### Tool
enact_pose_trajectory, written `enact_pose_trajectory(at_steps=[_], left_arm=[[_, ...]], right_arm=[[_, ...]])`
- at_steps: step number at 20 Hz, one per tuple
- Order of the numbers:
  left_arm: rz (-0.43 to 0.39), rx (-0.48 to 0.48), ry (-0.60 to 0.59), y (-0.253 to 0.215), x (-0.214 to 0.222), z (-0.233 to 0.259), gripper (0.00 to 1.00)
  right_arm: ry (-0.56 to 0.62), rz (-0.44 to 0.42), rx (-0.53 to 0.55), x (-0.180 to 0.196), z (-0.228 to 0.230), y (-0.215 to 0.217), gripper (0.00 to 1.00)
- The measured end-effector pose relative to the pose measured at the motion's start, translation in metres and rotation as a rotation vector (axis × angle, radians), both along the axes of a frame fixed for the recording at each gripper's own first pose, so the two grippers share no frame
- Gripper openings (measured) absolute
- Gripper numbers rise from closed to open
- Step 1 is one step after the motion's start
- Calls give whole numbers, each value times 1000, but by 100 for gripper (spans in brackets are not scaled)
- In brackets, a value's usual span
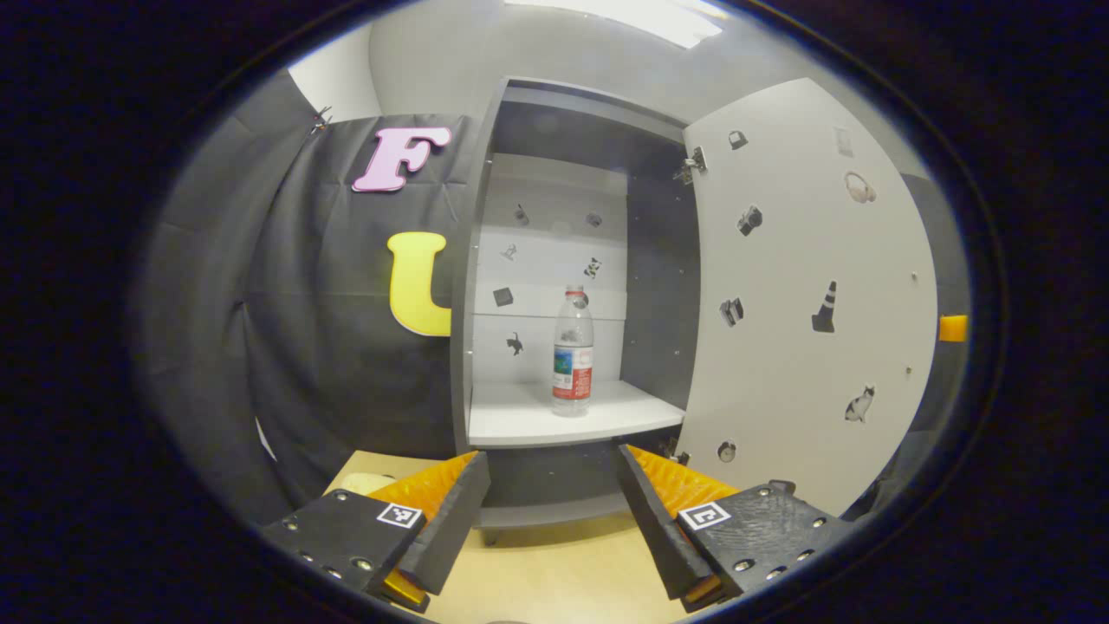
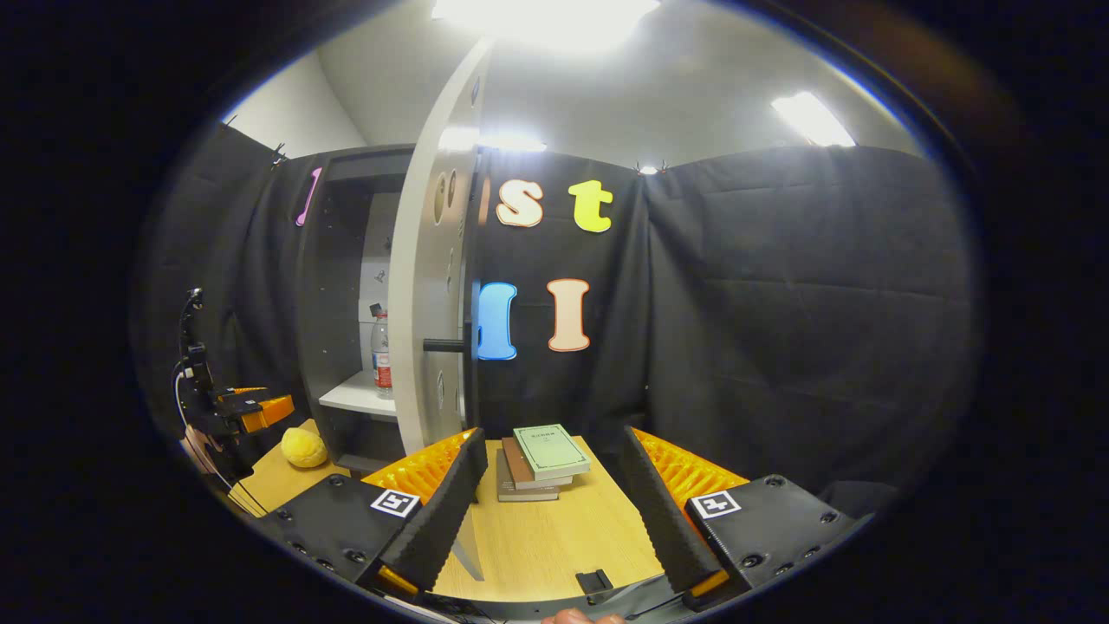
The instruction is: Open the cabinet door with the right hand, grasp the bottle in the cabinet with the left hand and place it on the coaster, then close the cabinet door with the right hand.
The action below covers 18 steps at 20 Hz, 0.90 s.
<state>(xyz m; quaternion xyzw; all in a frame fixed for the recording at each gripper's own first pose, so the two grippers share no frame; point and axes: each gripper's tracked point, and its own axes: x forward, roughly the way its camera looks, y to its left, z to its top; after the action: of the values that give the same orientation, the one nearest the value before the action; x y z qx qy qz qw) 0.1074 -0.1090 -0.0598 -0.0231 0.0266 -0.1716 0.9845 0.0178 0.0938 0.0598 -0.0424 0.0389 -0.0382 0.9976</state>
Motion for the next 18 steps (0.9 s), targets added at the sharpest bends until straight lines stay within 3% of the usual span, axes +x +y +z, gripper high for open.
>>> enact_pose_trajectory(at_steps=[5,12,13,14,18], left_arm=[[30,12,-23,-25,52,19,89],[81,70,-99,-66,135,53,90],[71,73,-94,-76,146,51,88],[53,67,-78,-86,157,48,94],[67,65,-42,-98,204,31,88]], right_arm=[[-24,-52,65,27,7,-41,97],[-22,2,159,95,0,-73,96],[-16,10,163,105,-1,-78,93],[-13,19,169,115,-2,-82,93],[19,41,174,146,-12,-95,96]])
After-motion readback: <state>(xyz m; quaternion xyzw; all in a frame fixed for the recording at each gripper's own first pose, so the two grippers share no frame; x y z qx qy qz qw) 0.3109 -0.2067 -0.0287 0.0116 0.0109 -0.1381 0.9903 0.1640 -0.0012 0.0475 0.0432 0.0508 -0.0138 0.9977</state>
